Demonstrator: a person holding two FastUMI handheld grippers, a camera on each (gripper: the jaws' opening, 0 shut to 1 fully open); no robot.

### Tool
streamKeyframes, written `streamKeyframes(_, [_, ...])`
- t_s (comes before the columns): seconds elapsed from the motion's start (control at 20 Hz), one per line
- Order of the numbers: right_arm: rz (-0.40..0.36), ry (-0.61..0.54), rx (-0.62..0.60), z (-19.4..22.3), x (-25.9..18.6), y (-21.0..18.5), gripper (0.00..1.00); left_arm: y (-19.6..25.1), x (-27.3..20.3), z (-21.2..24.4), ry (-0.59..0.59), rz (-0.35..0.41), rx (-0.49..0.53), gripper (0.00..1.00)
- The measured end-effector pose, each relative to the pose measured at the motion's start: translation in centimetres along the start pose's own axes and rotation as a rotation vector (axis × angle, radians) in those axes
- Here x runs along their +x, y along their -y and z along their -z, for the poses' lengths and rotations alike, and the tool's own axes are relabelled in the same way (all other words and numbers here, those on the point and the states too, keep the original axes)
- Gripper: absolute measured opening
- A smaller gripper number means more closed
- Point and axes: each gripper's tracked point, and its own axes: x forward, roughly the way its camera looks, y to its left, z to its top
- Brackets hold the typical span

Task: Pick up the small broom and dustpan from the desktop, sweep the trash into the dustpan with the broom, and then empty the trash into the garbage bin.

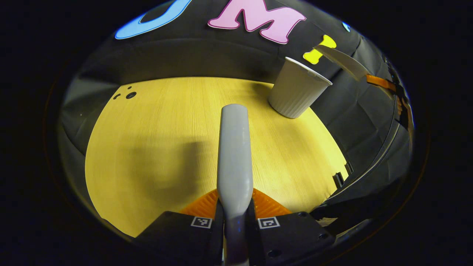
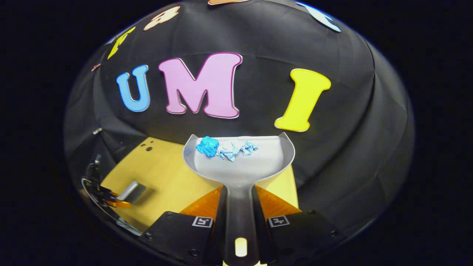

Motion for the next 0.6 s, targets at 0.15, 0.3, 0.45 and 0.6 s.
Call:
streamKeyframes(0.15, [0.09, -0.003, -0.097, 0.1, 3.7, 2.6, 0.39, -0.7, 0.1, 0.1, 0.004, -0.007, -0.034, 0.3])
streamKeyframes(0.3, [0.163, -0.029, -0.188, 1.0, 7.1, 4.1, 0.39, -1.8, -0.1, 0.4, 0.007, -0.024, -0.071, 0.3])
streamKeyframes(0.45, [0.187, -0.021, -0.219, 1.1, 9.2, 5.1, 0.39, -2.9, -0.3, 0.8, 0.008, -0.042, -0.117, 0.3])
streamKeyframes(0.6, [0.222, -0.026, -0.236, 1.2, 11.8, 5.9, 0.32, -3.9, -0.3, 1.4, 0.005, -0.056, -0.148, 0.3])
